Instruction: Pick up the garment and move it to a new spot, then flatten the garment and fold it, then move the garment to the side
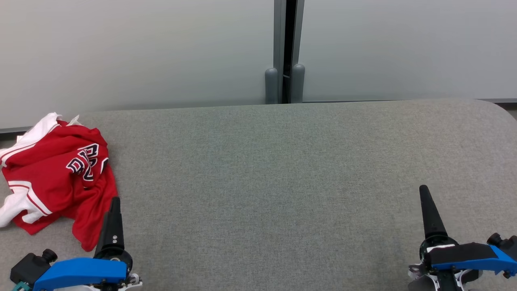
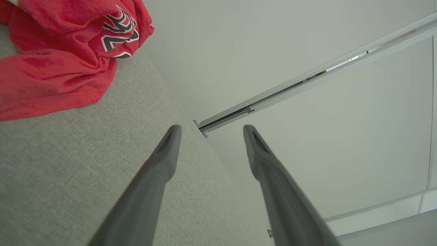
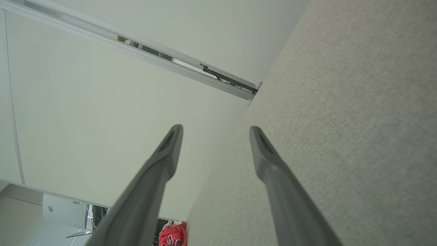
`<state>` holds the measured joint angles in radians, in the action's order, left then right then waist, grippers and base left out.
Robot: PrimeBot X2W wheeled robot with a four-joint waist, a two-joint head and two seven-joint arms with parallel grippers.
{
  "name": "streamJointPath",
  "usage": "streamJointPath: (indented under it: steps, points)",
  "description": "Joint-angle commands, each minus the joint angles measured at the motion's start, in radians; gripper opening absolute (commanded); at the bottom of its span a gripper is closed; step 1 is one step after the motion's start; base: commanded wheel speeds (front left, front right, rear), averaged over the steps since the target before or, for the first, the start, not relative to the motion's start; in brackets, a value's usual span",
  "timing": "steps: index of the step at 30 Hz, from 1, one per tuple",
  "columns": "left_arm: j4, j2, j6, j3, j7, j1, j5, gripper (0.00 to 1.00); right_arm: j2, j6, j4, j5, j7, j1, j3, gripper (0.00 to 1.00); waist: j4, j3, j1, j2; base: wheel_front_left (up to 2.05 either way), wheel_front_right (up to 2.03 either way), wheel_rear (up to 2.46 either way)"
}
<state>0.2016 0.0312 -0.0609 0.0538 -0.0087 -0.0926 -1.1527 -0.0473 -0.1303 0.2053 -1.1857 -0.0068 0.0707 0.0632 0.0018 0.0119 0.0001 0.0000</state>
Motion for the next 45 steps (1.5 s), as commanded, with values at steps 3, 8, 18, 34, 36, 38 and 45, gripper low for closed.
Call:
streamJointPath:
  steps: [3,8,18,34,36,38,45]
  points:
    - [-0.026,0.011,0.022,-0.020,-0.022,-0.034,0.105,1.00,-0.003,0.000,-0.033,0.117,-0.023,0.031,-0.019,1.00,0.000,0.001,-0.0001,0.0000,0.00,0.00,0.00]
    - [-0.026,0.012,0.035,-0.035,-0.040,-0.036,0.196,1.00,-0.003,0.000,-0.036,0.211,-0.041,0.030,-0.036,1.00,0.001,0.002,-0.0001,0.0000,0.00,0.00,0.00]
    - [-0.022,0.014,0.048,-0.054,-0.071,-0.036,0.338,1.00,-0.003,0.000,-0.028,0.350,-0.072,0.029,-0.063,1.00,0.001,0.000,-0.0001,0.0000,0.00,0.00,0.00]
    - [-0.014,0.016,0.061,-0.082,-0.120,-0.032,0.545,1.00,-0.004,0.000,-0.010,0.554,-0.121,0.018,-0.092,1.00,0.003,-0.007,-0.0001,0.0000,0.00,0.00,0.00]
    - [-0.009,0.016,0.062,-0.085,-0.126,-0.030,0.569,1.00,-0.004,0.000,-0.010,0.579,-0.127,0.016,-0.095,1.00,0.003,-0.008,-0.0001,0.0000,0.00,0.00,0.00]
    - [-0.006,0.016,0.064,-0.088,-0.131,-0.031,0.591,1.00,-0.004,0.000,-0.010,0.602,-0.132,0.016,-0.097,1.00,0.004,-0.008,-0.0001,0.0000,0.00,0.00,0.00]
    - [-0.002,0.017,0.071,-0.100,-0.149,-0.037,0.666,1.00,-0.004,0.000,-0.007,0.676,-0.151,0.015,-0.105,1.00,0.006,-0.009,-0.0001,0.0000,0.00,0.00,0.00]
